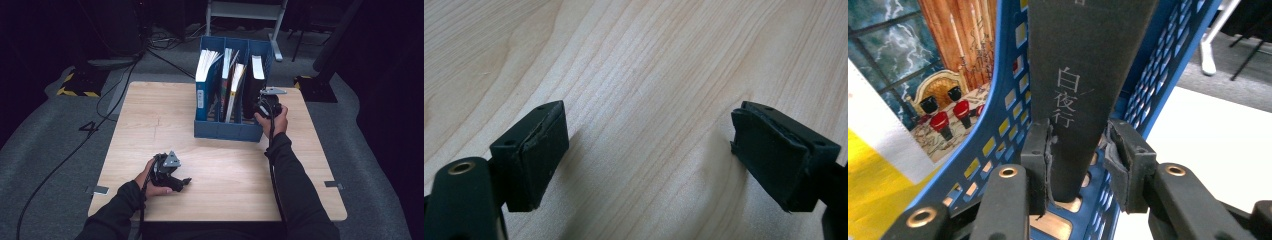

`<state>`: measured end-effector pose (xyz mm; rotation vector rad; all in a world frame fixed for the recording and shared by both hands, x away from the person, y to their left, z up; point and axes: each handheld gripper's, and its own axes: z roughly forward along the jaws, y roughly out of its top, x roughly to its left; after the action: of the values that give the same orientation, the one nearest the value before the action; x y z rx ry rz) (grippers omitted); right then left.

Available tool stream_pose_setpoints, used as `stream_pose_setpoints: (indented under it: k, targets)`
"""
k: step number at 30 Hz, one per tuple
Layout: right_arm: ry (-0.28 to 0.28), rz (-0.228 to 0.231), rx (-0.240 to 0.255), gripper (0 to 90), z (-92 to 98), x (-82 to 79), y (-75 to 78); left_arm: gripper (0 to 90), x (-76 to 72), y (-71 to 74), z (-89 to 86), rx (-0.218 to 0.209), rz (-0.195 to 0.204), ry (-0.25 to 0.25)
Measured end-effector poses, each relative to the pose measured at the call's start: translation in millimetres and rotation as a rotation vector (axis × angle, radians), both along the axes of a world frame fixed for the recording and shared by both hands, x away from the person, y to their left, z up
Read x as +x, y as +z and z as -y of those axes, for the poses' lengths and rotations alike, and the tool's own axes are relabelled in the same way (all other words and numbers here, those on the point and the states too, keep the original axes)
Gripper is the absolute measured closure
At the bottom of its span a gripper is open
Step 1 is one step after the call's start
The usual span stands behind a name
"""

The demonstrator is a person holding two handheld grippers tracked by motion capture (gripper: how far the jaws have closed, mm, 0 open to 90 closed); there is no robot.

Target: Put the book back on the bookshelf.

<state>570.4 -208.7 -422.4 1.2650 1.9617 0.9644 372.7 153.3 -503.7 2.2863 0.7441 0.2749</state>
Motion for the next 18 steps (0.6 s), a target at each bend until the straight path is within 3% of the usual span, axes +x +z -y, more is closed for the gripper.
stream_pose_setpoints:
  k: [11,18]
  targets:
    - [-0.006,-0.008,0.013,60.4,1.9,1.9,0.2,15.0,0.3,-0.1,0.3,-0.001,0.003,-0.005]
    - [0.071,-0.04,0.002,55.5,2.8,-5.7,11.5,15.0,0.1,-0.1,0.4,-0.001,0.003,-0.004]
